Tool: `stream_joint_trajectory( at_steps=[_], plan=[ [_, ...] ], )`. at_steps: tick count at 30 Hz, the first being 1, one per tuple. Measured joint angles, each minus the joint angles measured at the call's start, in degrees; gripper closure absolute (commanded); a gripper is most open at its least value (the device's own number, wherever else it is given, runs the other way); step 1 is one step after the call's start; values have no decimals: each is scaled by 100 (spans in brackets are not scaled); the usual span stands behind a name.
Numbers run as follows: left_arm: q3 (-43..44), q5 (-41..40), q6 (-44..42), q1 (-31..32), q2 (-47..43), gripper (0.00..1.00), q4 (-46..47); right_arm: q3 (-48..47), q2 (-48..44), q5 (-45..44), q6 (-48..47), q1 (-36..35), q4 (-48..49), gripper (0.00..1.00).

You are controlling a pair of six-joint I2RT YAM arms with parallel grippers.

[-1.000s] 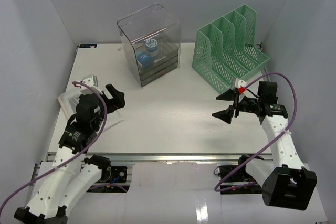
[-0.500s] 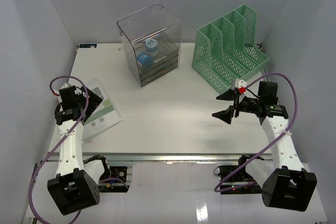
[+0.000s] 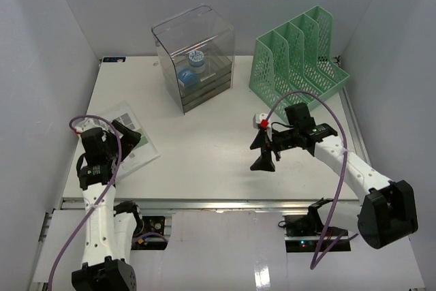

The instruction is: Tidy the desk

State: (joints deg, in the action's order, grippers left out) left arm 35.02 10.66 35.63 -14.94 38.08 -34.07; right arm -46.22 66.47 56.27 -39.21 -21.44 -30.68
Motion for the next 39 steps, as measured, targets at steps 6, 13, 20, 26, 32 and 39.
stream_joint_trajectory(
  at_steps=[6, 13, 20, 26, 32, 39],
  plan=[
    [396, -704, 32, -205, 1287, 2, 265, -857, 984, -868, 645, -987, 68, 10],
    [285, -1090, -9, -1297, 2399, 2, 462, -1043, 1135, -851, 613, -870, 65, 10],
    [470, -1670, -230, -1389, 2909, 4, 443, -749, 877, 318, -492, 356, -578, 10],
    [766, -1874, -573, -1462, 3671, 9, 540, -749, 888, 853, -1100, 775, -1181, 10],
    [824, -1990, -1022, -1532, 4113, 11, 581, -749, 883, 1021, -1269, 836, -1325, 10],
    [862, -2205, -1297, -1615, 4358, 11, 622, -749, 883, 1034, -1331, 850, -1339, 10]
  ],
)
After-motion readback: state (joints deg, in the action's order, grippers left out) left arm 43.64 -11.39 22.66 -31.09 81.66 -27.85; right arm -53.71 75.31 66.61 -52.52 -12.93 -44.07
